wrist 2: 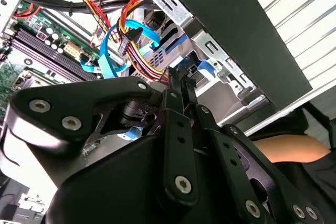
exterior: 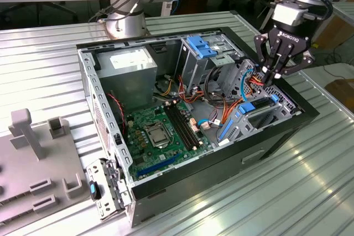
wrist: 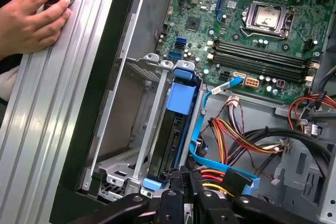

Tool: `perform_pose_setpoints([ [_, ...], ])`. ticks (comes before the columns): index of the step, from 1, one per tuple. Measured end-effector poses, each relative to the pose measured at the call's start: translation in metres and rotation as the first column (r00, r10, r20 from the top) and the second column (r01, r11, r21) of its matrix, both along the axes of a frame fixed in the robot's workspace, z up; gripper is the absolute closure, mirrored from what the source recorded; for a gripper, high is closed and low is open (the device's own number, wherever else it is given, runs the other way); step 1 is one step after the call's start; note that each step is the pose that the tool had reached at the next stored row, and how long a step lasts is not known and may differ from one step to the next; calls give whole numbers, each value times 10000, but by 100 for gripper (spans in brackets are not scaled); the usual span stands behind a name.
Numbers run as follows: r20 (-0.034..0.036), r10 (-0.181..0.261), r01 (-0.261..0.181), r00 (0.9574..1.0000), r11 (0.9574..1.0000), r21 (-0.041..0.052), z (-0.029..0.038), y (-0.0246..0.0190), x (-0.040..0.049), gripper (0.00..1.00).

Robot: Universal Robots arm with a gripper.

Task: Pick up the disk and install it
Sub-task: 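Insert the first disk wire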

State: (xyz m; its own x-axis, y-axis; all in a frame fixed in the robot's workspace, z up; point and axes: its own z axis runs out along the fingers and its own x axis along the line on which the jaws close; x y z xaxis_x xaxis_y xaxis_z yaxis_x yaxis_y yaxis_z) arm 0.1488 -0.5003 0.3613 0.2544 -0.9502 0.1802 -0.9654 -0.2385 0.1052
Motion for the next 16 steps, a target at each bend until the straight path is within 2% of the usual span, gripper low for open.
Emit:
perform_pose_setpoints([
  [4, 8, -382, 382, 9993, 9993, 1, -5, 0, 5, 83],
  [10, 18, -667, 667, 9978, 9978, 2, -4, 0, 49, 83],
  [16, 20, -1239, 1239, 9923, 9923, 1, -5, -5, 53, 83],
])
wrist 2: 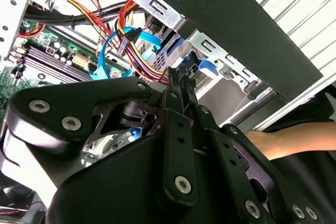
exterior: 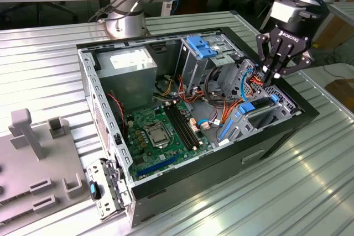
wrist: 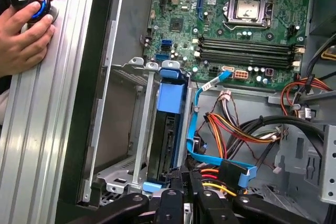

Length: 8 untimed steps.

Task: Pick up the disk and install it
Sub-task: 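Insert the first disk wire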

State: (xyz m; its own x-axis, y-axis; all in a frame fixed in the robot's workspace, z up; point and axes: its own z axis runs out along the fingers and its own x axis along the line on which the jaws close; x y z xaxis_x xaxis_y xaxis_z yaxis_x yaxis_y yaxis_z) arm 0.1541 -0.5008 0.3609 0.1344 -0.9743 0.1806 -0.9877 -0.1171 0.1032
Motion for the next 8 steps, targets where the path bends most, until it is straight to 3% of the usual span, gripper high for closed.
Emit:
perform_pose_setpoints([
  [4, 1, -174, 174, 9998, 9998, 0, 0, -19, 1, 83],
  [8, 0, -285, 285, 9996, 9996, 1, -2, -76, 2, 83],
])
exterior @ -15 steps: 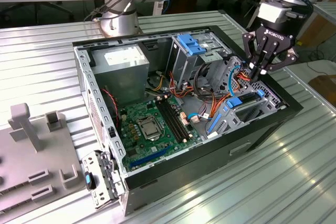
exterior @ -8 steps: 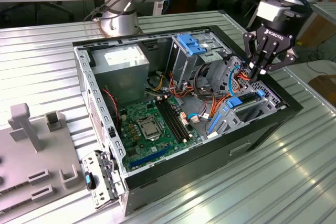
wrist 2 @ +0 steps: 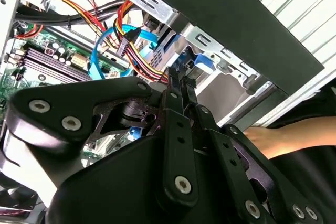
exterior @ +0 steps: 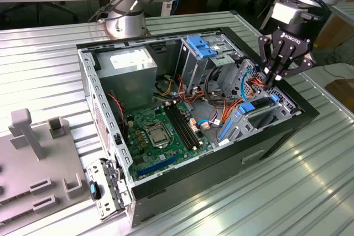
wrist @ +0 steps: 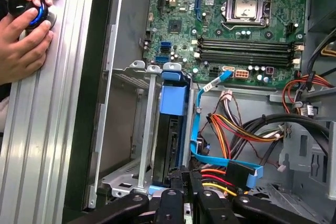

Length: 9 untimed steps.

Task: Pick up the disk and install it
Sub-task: 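Insert the first disk wire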

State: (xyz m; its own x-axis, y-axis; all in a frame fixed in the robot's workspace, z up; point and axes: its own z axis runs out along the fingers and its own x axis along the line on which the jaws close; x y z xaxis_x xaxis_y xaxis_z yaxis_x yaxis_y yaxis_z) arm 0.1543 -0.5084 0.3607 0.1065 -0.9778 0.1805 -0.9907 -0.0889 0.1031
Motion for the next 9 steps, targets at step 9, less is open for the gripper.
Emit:
perform_pose_setpoints([
  [9, 218, -165, 165, 9996, 9999, 3, -11, -102, -14, 83],
])
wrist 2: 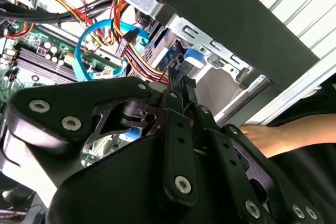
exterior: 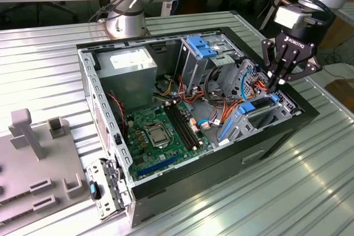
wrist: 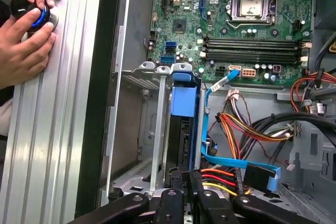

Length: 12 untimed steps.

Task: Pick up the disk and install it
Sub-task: 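Insert the first disk wire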

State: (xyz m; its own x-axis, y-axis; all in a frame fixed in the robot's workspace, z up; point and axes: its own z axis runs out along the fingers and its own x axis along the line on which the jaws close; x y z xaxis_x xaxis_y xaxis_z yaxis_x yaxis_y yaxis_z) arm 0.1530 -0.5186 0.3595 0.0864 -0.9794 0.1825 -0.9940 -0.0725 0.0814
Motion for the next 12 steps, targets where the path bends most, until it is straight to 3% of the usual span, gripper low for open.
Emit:
perform_pose_setpoints([
  [2, 206, -3, 3, 9998, 10000, 1, -3, 0, -26, 83],
  [3, 241, -14, 14, 9997, 10000, 0, -3, 0, -44, 83],
  [7, 246, -461, 461, 9986, 9989, 0, -5, 0, -45, 83],
  [10, 248, -1027, 1028, 9944, 9947, 1, -9, 0, -45, 83],
  [11, 275, -1066, 1066, 9939, 9943, 3, -14, 0, -48, 83],
  [12, 362, -1069, 1069, 9936, 9943, 13, -20, 0, -67, 83],
])
